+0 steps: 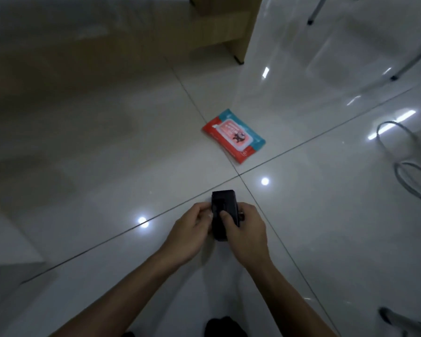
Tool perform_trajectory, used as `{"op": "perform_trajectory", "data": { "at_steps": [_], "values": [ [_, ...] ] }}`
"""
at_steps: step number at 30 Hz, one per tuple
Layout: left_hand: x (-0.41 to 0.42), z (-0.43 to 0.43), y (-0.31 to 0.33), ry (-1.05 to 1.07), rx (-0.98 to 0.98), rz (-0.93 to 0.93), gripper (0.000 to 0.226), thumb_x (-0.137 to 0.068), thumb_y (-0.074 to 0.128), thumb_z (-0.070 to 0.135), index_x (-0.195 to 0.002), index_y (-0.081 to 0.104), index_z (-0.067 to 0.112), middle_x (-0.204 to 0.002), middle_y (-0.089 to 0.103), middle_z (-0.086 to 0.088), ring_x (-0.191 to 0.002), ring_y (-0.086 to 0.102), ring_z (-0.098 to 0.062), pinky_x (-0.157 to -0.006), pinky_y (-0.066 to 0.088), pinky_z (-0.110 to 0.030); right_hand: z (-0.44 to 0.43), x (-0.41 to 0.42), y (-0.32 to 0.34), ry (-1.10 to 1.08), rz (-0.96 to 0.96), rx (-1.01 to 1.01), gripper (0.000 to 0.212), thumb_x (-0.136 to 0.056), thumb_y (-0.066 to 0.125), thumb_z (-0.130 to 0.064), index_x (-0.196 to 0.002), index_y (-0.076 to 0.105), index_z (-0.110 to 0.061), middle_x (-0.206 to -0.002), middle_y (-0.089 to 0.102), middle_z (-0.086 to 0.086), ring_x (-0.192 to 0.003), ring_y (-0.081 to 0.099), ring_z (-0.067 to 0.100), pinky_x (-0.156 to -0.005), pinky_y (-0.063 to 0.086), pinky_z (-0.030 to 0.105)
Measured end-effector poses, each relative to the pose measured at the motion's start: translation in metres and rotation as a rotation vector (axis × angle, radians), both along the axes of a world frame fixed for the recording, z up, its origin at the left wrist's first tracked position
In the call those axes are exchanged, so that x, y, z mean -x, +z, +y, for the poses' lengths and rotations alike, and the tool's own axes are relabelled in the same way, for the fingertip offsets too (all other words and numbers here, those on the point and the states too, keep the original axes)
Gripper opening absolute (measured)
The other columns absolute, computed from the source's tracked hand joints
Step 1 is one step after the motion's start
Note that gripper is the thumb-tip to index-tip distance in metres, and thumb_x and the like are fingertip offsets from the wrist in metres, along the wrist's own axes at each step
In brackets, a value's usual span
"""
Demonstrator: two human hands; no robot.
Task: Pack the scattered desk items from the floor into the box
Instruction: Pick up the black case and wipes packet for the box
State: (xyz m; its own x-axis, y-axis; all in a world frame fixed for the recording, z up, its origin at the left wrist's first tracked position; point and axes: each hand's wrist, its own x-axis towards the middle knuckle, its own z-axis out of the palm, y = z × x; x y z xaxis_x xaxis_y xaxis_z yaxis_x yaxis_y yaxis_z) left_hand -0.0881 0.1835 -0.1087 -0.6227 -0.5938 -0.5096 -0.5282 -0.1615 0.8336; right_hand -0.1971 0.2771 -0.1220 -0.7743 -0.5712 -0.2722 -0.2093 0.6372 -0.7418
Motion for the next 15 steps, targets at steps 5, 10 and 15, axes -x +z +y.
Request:
{"op": "perform_trajectory", "data": {
  "at_steps": [5,10,15],
  "values": [
    [-0.038,-0.018,0.033,0.273,0.112,0.100,0.030,-0.101,0.051,0.026,-0.128,0.049,0.040,-0.112,0.066,0.016,-0.090,0.067,0.004,-0.079,0.056,-0.020,-0.046,-0.028,0.032,0.075,-0.235,0.194,0.016,-0.089,0.070,-0.031,-0.103,0.070,-0.021,-0.093,0.074,-0.005,-0.084,0.070,0.008,-0.076,0.058,0.029],
    [-0.131,-0.055,0.091,0.520,0.602,0.111,0.023,-0.098,0.054,0.021,-0.118,0.061,0.032,-0.113,0.064,0.019,-0.094,0.064,-0.004,-0.071,0.050,-0.013,-0.116,-0.088,0.094,0.414,-0.302,0.344,0.006,-0.088,0.072,-0.032,-0.088,0.073,-0.026,-0.082,0.077,-0.005,-0.081,0.073,0.011,-0.074,0.055,0.035],
    [-0.226,-0.072,0.122,0.759,0.945,-0.021,0.021,-0.097,0.052,0.019,-0.112,0.065,0.027,-0.095,0.063,0.017,-0.082,0.062,-0.004,-0.070,0.049,-0.019,-0.185,-0.163,0.139,0.758,-0.307,0.404,0.005,-0.088,0.072,-0.030,-0.083,0.071,-0.032,-0.080,0.074,-0.012,-0.076,0.070,0.005,-0.063,0.050,0.018]
  ]
}}
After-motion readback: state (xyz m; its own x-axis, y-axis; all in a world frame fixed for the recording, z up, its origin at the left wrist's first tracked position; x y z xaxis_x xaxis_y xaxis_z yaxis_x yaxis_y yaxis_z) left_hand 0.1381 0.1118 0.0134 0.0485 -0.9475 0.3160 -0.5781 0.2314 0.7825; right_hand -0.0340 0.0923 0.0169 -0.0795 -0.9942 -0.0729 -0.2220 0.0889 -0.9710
